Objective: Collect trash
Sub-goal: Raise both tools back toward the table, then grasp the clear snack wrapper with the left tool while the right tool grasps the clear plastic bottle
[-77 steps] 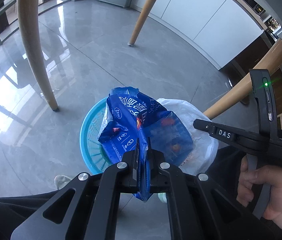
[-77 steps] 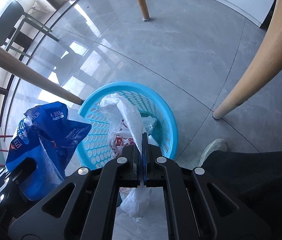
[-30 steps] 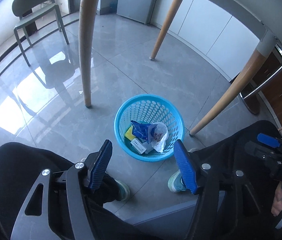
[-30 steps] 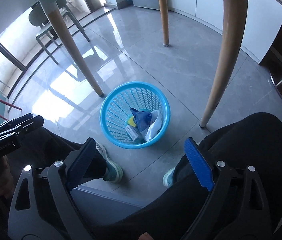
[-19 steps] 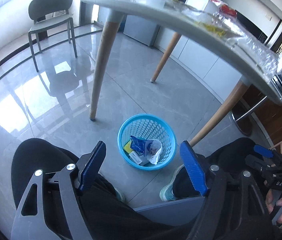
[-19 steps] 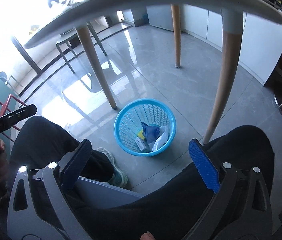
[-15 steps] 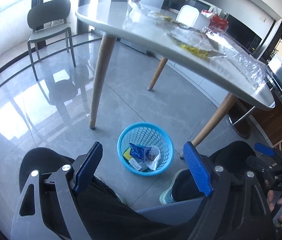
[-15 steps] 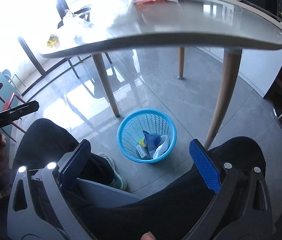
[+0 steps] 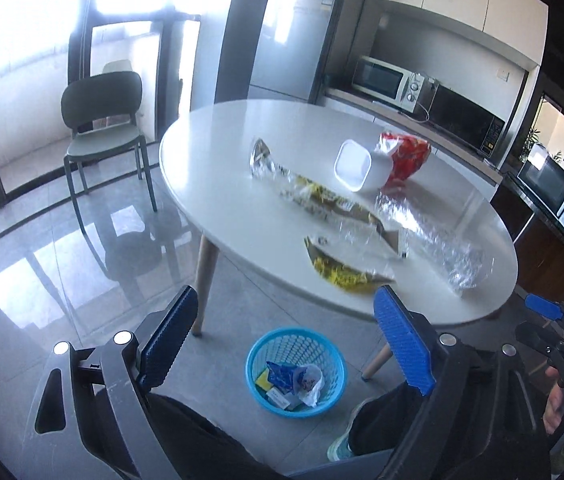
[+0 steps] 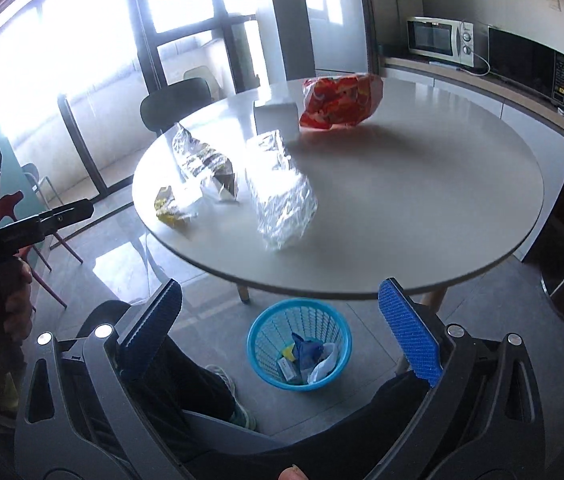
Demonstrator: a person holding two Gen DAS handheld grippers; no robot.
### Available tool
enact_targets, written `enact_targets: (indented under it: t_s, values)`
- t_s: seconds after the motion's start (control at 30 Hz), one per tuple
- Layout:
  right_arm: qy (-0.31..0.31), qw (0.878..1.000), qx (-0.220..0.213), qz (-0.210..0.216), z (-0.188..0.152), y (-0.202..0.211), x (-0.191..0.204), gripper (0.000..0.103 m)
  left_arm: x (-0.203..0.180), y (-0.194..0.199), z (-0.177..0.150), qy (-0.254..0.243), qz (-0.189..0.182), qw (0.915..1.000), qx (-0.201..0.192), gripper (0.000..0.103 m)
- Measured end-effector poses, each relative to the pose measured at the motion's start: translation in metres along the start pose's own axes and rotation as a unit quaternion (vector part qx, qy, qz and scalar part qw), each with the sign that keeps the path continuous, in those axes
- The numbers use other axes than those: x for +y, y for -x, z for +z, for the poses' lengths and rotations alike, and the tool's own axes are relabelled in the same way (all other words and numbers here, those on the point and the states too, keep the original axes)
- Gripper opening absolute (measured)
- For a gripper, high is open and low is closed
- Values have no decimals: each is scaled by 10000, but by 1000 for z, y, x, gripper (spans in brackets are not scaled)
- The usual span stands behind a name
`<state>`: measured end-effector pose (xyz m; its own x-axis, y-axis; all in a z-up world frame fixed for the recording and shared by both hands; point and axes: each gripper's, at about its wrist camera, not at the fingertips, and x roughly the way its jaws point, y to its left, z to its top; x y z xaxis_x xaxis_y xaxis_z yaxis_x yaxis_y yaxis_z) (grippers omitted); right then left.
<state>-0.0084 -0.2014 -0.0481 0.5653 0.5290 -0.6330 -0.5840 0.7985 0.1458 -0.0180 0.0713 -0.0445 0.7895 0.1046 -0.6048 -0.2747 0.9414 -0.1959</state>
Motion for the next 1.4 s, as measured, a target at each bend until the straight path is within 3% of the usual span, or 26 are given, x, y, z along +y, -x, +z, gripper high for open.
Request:
enact_targets:
  t_s: [0.53, 0.8, 0.9, 0.97, 1.03, 1.2, 1.27, 1.37, 1.4]
  values:
    - [172, 9998, 130, 51, 43, -51, -2, 94, -1, -53, 61, 73, 136, 9998, -131, 89]
    - [155, 9987, 421, 233, 49, -86, -5, 85, 7, -98, 83, 76, 270, 9996, 49, 89]
    - [272, 9982, 474, 261, 53, -94, -5, 76, 12, -115, 90, 202, 224, 9994, 197, 89]
    - [262, 9979, 522, 270, 55, -99, -7, 64, 15, -126, 95, 377, 77, 9987, 331, 89]
    - [233, 9976, 575, 318, 55, -102, -8, 60, 16, -135, 99, 453, 40, 9981, 412, 89]
    - [243, 9974, 651, 214, 56, -109, -11, 51, 14, -152, 102, 314, 260, 9978, 522, 87]
    - [181, 9971, 700, 216, 55, -111, -14, 42, 15, -156, 104, 300, 337, 9974, 556, 86]
    - [135, 9969, 714, 287, 54, -112, -15, 34, 13, -159, 103, 217, 368, 9973, 606, 76]
    - [134, 9970, 708, 280, 54, -112, -15, 33, 12, -160, 102, 198, 368, 9971, 630, 68]
